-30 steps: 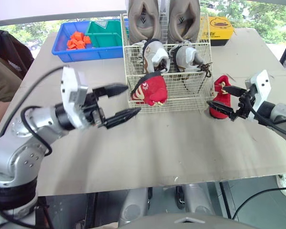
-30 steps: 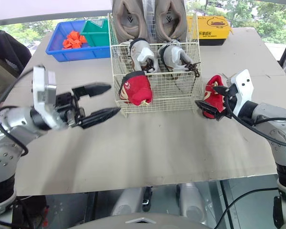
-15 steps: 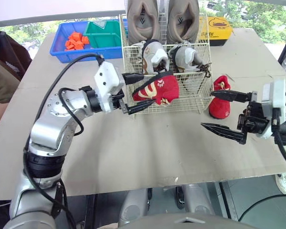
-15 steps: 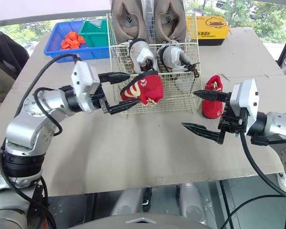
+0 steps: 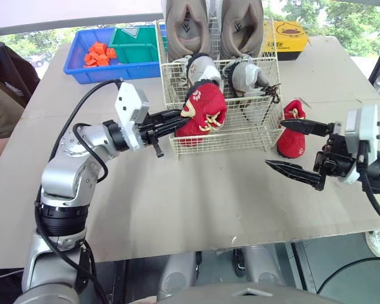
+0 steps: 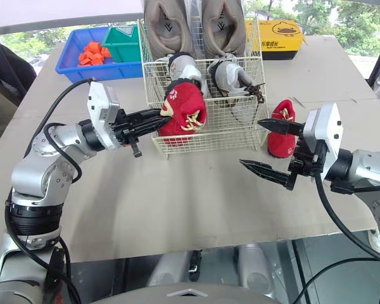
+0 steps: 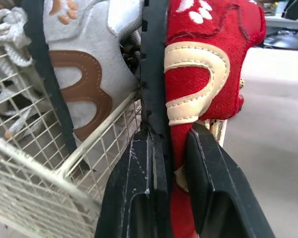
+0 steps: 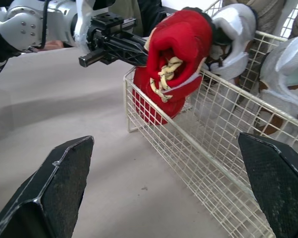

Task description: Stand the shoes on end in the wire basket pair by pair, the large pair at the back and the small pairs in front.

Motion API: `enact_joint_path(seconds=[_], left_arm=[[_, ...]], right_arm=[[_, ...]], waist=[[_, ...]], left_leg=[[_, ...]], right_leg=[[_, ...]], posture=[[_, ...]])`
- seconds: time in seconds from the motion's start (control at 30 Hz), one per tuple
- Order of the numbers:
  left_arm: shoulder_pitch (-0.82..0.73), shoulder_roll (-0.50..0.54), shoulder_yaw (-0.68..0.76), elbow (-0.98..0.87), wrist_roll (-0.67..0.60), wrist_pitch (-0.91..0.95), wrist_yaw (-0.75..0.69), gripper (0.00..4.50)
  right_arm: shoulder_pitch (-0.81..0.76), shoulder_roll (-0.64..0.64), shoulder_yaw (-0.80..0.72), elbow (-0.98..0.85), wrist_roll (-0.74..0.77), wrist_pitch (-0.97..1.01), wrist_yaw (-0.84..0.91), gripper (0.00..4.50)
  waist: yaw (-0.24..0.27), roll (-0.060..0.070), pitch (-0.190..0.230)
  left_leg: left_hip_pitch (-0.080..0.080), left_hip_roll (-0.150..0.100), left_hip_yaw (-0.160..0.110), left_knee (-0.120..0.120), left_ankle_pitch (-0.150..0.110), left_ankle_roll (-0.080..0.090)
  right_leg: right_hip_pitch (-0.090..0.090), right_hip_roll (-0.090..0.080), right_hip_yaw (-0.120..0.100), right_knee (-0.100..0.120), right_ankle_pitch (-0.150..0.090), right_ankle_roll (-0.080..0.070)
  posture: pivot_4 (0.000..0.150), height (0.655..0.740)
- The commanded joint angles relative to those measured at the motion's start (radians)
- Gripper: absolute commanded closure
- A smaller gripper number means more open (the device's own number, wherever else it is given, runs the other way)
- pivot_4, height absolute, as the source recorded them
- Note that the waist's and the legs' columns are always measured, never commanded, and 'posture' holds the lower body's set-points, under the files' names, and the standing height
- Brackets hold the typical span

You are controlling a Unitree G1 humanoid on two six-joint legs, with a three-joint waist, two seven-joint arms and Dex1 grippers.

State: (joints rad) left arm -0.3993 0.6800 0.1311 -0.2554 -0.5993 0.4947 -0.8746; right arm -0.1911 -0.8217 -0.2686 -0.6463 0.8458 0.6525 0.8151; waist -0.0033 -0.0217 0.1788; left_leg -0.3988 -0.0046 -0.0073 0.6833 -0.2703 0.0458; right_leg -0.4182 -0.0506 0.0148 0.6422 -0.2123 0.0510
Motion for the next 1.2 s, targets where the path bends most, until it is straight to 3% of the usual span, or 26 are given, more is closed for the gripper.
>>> enact_joint_path(seconds=[0.03, 0.27, 0.6, 0.67, 0.73, 0.77, 0.8, 0.83, 0.93, 1.1, 1.2], left_arm=[[0.062, 0.019, 0.073, -0.104, -0.057, 0.045, 0.028, 4.2], [0.186, 0.052, -0.004, -0.215, 0.013, 0.098, 0.081, 4.2], [0.24, 0.109, 0.023, -0.178, 0.022, 0.15, 0.116, 4.23], [0.261, 0.121, 0.049, -0.184, -0.017, 0.169, 0.094, 3.19], [0.286, 0.129, 0.069, -0.195, -0.027, 0.144, 0.068, 2.61], [0.291, 0.115, 0.093, -0.194, -0.042, 0.136, 0.079, 1.98], [0.303, 0.103, 0.134, -0.206, -0.094, 0.141, 0.072, 1.74], [0.307, 0.085, 0.182, -0.213, -0.154, 0.164, 0.091, 1.16], [0.352, 0.088, 0.29, -0.245, -0.3, 0.233, 0.095, 0.09], [0.494, 0.143, 0.44, -0.337, -0.533, 0.334, 0.041, 0.09], [0.556, 0.176, 0.482, -0.411, -0.63, 0.361, 0.021, 0.09]], right_arm=[[-0.026, -0.001, 0.014, 0.009, -0.003, -0.021, 0.01, 0.0], [-0.061, 0.006, 0.056, 0.043, -0.027, -0.036, 0.028, 0.0], [-0.054, -0.001, 0.066, 0.064, -0.067, -0.046, 0.049, 0.0], [-0.056, 0.0, 0.067, 0.066, -0.067, -0.045, 0.052, 0.0], [-0.058, -0.004, 0.069, 0.074, -0.075, -0.044, 0.057, 0.0], [-0.058, -0.008, 0.071, 0.079, -0.083, -0.044, 0.06, 0.0], [-0.056, -0.013, 0.072, 0.085, -0.088, -0.037, 0.061, 0.0], [-0.055, -0.019, 0.073, 0.091, -0.093, -0.028, 0.061, 0.0], [-0.068, -0.036, 0.089, 0.126, -0.126, 0.008, 0.034, 0.0], [-0.166, -0.062, 0.17, 0.264, -0.256, 0.121, -0.091, 0.0], [-0.265, -0.046, 0.207, 0.373, -0.256, 0.223, -0.108, 0.0]], waist=[[-0.011, 0.0, 0.0], [-0.012, 0.001, 0.0], [-0.017, 0.003, -0.002], [-0.018, 0.004, -0.002], [-0.023, 0.004, -0.003], [-0.024, 0.005, -0.003], [-0.025, 0.006, -0.004], [-0.026, 0.006, -0.004], [-0.026, 0.005, -0.003], [-0.025, 0.004, -0.003], [-0.023, 0.002, -0.002]], left_leg=[[0.0, 0.0, 0.0, 0.0, 0.0, 0.0], [0.001, 0.001, 0.0, -0.001, 0.0, 0.0], [0.004, 0.004, 0.003, -0.003, 0.0, 0.0], [0.005, 0.005, 0.003, -0.003, 0.0, 0.0], [0.007, 0.006, 0.005, -0.005, 0.0, 0.0], [0.009, 0.007, 0.005, -0.006, 0.0, 0.0], [0.01, 0.007, 0.006, -0.008, 0.0, 0.0], [0.016, 0.007, 0.009, -0.012, 0.0, 0.0], [0.017, 0.007, 0.009, -0.012, 0.0, -0.001], [0.016, 0.007, 0.01, -0.011, 0.0, -0.001], [0.014, 0.006, 0.01, -0.011, 0.0, -0.001]], right_leg=[[0.0, 0.0, 0.0, 0.0, 0.0, 0.0], [0.0, 0.001, 0.001, 0.0, 0.0, 0.0], [0.0, 0.003, 0.002, 0.0, 0.0, 0.0], [0.0, 0.004, 0.003, 0.0, 0.0, 0.0], [0.0, 0.005, 0.004, 0.001, 0.0, -0.001], [0.001, 0.005, 0.005, 0.001, 0.0, -0.001], [0.002, 0.006, 0.006, 0.001, 0.0, -0.001], [0.004, 0.005, 0.008, 0.001, 0.0, -0.001], [0.005, 0.005, 0.008, 0.001, -0.002, -0.004], [0.005, 0.005, 0.008, 0.001, -0.002, -0.005], [0.003, 0.003, 0.008, -0.001, -0.002, -0.005]], posture=[[0.15, 0.74], [0.15, 0.74], [0.15, 0.74], [0.15, 0.74], [0.15, 0.74], [0.15, 0.74], [0.15, 0.74], [0.15, 0.74], [0.15, 0.74], [0.15, 0.74], [0.15, 0.74]])
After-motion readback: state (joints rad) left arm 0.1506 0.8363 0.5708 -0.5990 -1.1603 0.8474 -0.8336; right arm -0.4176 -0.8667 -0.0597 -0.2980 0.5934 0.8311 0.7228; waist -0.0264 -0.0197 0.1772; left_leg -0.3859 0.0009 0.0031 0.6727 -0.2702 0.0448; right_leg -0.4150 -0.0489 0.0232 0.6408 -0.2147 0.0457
